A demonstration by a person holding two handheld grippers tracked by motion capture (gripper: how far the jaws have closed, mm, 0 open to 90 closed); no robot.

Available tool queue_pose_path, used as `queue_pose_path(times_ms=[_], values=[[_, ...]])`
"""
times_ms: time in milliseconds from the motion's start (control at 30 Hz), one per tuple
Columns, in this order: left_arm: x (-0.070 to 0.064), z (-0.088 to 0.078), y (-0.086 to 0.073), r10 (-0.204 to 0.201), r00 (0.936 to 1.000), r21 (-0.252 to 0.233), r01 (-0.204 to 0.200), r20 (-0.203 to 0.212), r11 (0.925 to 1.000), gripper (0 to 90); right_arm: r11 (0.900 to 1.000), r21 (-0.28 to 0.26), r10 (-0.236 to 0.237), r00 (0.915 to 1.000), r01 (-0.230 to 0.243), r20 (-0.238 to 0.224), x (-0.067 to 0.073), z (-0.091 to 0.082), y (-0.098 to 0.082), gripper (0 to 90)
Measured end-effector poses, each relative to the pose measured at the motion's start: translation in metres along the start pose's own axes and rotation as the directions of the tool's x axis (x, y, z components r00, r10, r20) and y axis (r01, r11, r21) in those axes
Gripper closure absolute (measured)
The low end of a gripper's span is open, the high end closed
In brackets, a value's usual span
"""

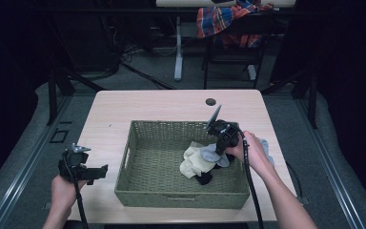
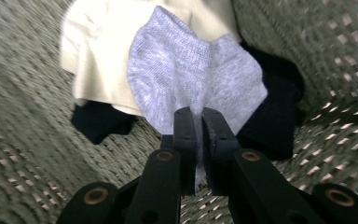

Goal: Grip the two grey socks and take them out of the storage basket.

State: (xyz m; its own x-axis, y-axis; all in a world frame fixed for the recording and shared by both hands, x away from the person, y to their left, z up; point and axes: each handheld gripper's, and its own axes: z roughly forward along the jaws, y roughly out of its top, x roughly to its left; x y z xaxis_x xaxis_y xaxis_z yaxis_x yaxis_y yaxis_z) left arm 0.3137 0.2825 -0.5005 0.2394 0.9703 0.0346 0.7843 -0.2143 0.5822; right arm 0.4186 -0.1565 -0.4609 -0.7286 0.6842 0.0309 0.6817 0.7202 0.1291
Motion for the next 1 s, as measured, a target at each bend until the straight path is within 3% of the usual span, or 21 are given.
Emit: queue_pose_path(times_ms=[233, 633, 1000], values=[[0.000, 0.000, 0.000, -0.001, 1.0000, 0.001, 0.001, -0.001, 1.0000, 2.4, 0.997, -0.068, -0.023, 0.9997, 0.022, -0.012, 0.004, -0.018, -0.003, 85.7], [0.000, 0.002, 0.001, 0.000, 1.0000, 0.010, 0.000, 0.009, 1.0000, 2.4, 0.996, -0.083, -0.046, 0.9989, 0.046, -0.004, 0.006, -0.033, -0.001, 85.7], [-0.001, 0.003, 0.000, 0.004, 0.9999, 0.006, -0.004, 0.012, 1.0000, 2.5, 0.986, -0.163, -0.029, 0.9996, 0.028, -0.006, 0.002, -0.061, -0.004, 85.7]])
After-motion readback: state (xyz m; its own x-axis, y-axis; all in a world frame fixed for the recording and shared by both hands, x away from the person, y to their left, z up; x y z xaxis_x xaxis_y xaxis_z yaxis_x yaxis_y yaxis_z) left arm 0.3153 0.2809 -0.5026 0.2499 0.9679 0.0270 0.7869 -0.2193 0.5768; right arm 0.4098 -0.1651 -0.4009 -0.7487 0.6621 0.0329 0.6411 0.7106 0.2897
